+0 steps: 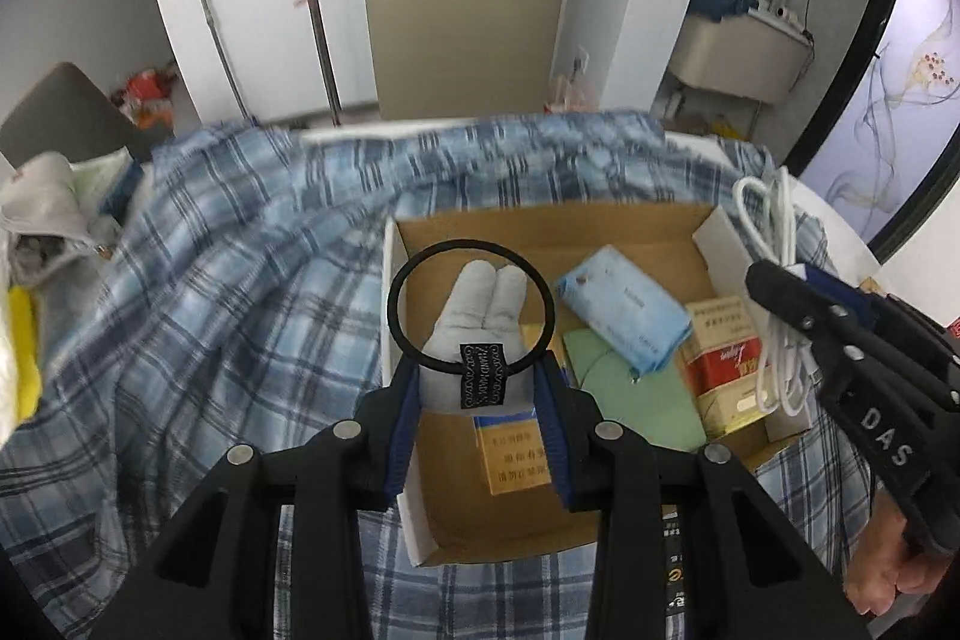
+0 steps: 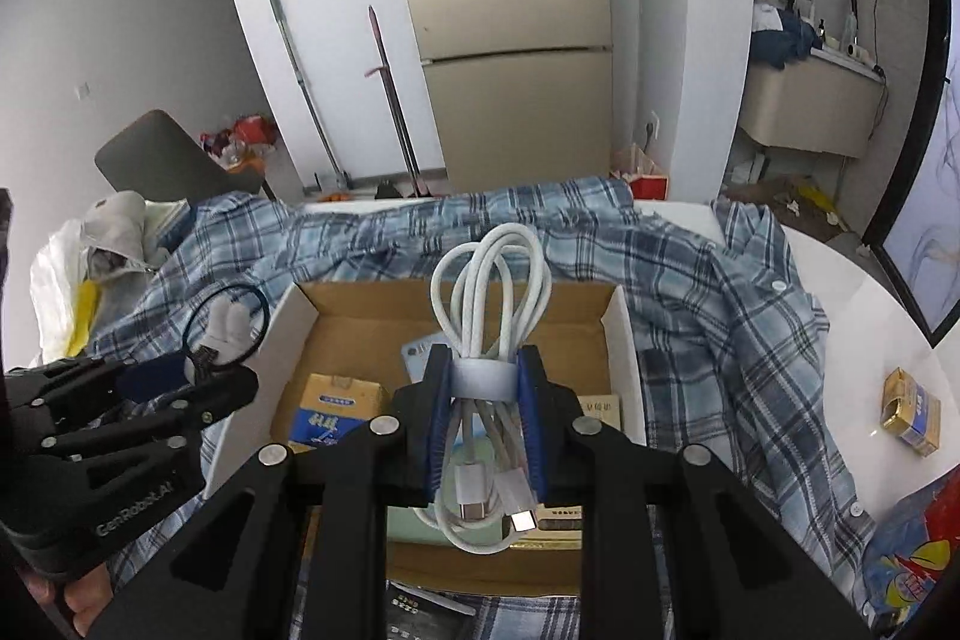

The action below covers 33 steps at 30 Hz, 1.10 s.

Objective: Organize soft objects
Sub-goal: 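Open the left tool to drop the plush into the box, then lower the cable bundle onto the green pouch and open the right tool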

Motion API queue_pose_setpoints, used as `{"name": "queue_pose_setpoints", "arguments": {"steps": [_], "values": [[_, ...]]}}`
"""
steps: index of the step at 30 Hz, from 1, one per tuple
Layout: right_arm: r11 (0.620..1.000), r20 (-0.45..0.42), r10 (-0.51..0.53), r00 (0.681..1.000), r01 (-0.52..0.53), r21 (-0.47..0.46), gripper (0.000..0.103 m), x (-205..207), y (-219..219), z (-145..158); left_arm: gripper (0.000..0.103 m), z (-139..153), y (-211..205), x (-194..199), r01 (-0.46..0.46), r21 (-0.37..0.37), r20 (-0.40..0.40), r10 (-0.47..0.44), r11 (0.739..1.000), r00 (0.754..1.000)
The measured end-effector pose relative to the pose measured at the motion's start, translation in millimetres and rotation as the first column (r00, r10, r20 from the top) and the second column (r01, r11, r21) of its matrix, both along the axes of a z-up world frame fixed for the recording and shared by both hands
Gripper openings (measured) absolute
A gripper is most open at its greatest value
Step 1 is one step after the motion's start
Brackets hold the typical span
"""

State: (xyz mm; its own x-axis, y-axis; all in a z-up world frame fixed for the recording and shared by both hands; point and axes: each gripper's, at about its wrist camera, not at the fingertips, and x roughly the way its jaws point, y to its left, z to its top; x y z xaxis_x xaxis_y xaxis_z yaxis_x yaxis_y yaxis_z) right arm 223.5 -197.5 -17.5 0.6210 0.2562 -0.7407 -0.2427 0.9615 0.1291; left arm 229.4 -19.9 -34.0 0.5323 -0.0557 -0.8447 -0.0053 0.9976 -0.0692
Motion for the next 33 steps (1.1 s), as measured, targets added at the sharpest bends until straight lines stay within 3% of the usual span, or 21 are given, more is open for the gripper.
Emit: {"name": "queue_pose_setpoints", "arguments": {"steps": [6, 8, 10, 14, 18, 23, 26, 28, 33], "values": [[1.000, -0.032, -0.008, 0.999, 0.008, 0.003, 0.021, 5.6, -1.5, -7.3, 0.037, -13.4, 7.8, 10.4, -0.007, -0.035, -0.023, 0.006, 0.999, 1.000], [1.000, -0.033, -0.016, 0.999, 0.016, 0.008, 0.021, 6.3, -3.5, -7.5, 0.037, -9.7, 9.0, 12.3, 0.024, -0.084, 0.044, -0.021, 0.996, 0.999], [1.000, -0.034, -0.018, 0.999, 0.019, 0.013, 0.021, 7.8, -4.9, -8.3, 0.037, -5.1, 6.6, 10.1, 0.048, -0.066, 0.141, -0.038, 0.997, 0.989], [0.999, -0.015, -0.020, 1.000, 0.020, 0.026, 0.021, 9.8, -6.6, -11.8, 0.037, -8.0, 5.3, 12.0, 0.097, -0.103, 0.237, -0.071, 0.990, 0.969], [0.999, 0.017, -0.043, 0.999, 0.043, -0.011, 0.021, 12.8, -10.6, -12.5, 0.037, -13.3, 0.9, 22.6, 0.115, -0.089, 0.273, -0.087, 0.989, 0.958], [0.998, 0.021, -0.070, 0.997, 0.069, 0.011, 0.021, 17.2, -23.6, -11.7, 0.040, -23.6, 1.9, 27.5, 0.108, -0.063, 0.248, -0.089, 0.992, 0.965], [0.997, 0.021, -0.074, 0.997, 0.073, 0.011, 0.021, 19.1, -26.5, -12.2, 0.052, -30.0, 5.2, 29.4, 0.097, -0.064, 0.230, -0.080, 0.993, 0.970], [0.997, 0.017, -0.074, 0.997, 0.073, 0.007, 0.021, 20.1, -26.9, -13.1, 0.067, -30.0, 7.6, 28.3, 0.079, -0.055, 0.240, -0.063, 0.995, 0.969], [0.998, -0.015, -0.055, 0.998, 0.055, -0.016, 0.021, 22.4, -23.1, -18.2, 0.078, -19.2, 8.3, 14.0, 0.099, -0.063, 0.307, -0.075, 0.993, 0.949]]}}
